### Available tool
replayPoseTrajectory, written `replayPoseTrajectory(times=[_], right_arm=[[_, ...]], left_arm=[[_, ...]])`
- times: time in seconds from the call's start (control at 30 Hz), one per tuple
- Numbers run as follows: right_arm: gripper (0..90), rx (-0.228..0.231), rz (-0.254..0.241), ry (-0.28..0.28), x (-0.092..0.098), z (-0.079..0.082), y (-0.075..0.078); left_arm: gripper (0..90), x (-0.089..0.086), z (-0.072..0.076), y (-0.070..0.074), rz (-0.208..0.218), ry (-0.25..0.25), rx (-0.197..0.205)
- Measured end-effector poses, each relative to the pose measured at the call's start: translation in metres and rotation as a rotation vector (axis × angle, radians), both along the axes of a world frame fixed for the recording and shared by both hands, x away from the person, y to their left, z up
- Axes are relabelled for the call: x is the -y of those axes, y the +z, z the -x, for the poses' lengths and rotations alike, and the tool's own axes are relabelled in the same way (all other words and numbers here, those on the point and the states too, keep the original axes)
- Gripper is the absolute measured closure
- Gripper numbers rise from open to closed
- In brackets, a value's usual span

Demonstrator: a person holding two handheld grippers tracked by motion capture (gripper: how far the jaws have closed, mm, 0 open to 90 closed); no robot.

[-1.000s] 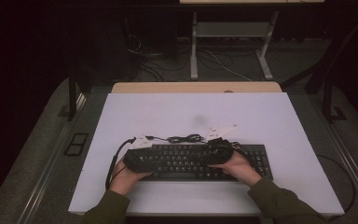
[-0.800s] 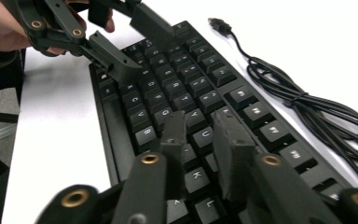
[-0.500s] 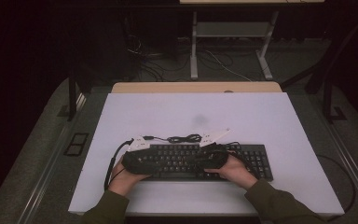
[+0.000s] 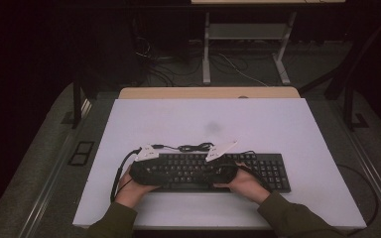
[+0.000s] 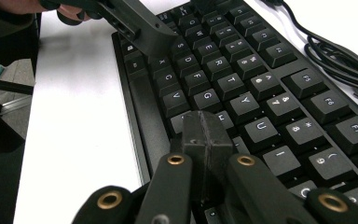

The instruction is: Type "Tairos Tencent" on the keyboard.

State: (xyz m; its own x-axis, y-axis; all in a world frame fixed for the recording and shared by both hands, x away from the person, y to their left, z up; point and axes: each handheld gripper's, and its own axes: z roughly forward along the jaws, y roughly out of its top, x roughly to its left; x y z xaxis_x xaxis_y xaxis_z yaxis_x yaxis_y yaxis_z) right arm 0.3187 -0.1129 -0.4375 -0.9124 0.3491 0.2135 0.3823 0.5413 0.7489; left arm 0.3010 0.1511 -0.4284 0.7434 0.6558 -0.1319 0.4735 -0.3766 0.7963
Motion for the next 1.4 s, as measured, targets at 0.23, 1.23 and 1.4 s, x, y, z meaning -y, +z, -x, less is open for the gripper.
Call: replayPoseTrajectory(times=[0.23,1.23,1.4], right_arm=[[89.4,-0.01,0.012,0.0,-0.003,0.001,-0.002],[58.6,-0.013,-0.037,-0.046,0.011,-0.005,0.004],[50.7,0.0,-0.038,-0.068,0.018,-0.004,0.004]], left_arm=[[28.8,0.0,0.0,0.0,0.0,0.003,0.002],[34.9,0.006,-0.004,0.0,-0.004,-0.022,0.003],[45.0,0.011,-0.007,0.001,0.002,-0.052,-0.003]])
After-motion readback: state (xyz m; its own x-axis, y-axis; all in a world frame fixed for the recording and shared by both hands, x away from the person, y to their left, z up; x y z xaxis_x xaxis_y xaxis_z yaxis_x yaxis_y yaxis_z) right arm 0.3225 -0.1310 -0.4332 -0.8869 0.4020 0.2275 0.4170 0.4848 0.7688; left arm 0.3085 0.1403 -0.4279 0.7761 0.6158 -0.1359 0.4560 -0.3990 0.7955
